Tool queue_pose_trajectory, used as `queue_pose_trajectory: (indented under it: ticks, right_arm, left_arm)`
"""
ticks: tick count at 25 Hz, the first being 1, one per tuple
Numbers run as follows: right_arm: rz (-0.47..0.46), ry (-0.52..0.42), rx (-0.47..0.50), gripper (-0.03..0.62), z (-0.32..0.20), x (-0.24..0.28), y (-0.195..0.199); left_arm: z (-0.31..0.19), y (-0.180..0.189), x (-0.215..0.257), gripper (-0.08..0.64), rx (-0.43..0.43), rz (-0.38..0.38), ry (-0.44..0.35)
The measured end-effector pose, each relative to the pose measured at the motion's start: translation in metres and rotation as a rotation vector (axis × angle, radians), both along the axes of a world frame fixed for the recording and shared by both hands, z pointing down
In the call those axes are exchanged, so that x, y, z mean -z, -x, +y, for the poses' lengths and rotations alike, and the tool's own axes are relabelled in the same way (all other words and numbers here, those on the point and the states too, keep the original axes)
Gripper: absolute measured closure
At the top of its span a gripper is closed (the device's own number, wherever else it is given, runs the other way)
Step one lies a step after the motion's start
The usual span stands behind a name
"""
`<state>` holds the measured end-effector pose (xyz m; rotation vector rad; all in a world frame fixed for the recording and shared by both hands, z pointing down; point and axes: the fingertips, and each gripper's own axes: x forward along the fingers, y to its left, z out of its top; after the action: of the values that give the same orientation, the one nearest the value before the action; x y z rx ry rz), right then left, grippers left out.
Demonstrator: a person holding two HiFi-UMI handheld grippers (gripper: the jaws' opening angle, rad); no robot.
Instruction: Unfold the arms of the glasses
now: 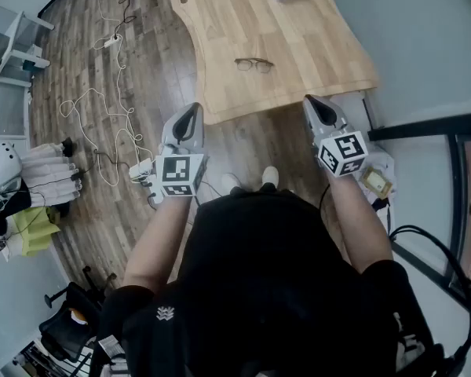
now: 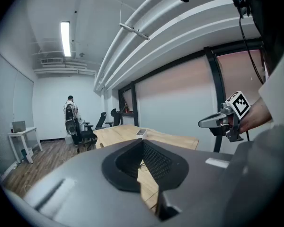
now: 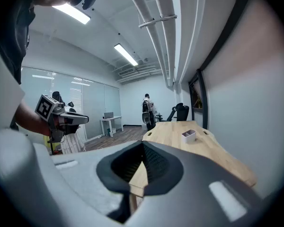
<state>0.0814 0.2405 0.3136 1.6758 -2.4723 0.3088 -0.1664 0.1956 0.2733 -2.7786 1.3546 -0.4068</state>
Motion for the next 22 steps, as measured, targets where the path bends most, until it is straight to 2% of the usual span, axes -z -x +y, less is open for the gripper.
queue_pose_trajectory:
  ticks: [10, 12, 15, 22]
  right_arm:
    - [-0.016, -0.004, 0.037, 0.591, -0.004, -0.01, -0.024]
    - [-0.008, -0.03, 0.041, 0.591, -0.006, -0.009, -0.031]
    - [0.027, -0.074, -0.003, 0.591, -0.013, -0.011, -0.049]
    - [0.014, 0.032, 0.003, 0.591, -0.044, -0.045, -0.054]
  left_arm:
    - [0.001, -0.026, -0.003, 0.554, 0.028, -0.019, -0.004]
    - [-0.001, -0.035, -0.006, 0.554, 0.025, -0.025, -0.009]
    - [-0.004, -0.049, -0.017, 0.554, 0.007, -0.037, -0.004]
    - [-0.04, -0.073, -0.036, 0.554, -0.071, -0.069, 0.014]
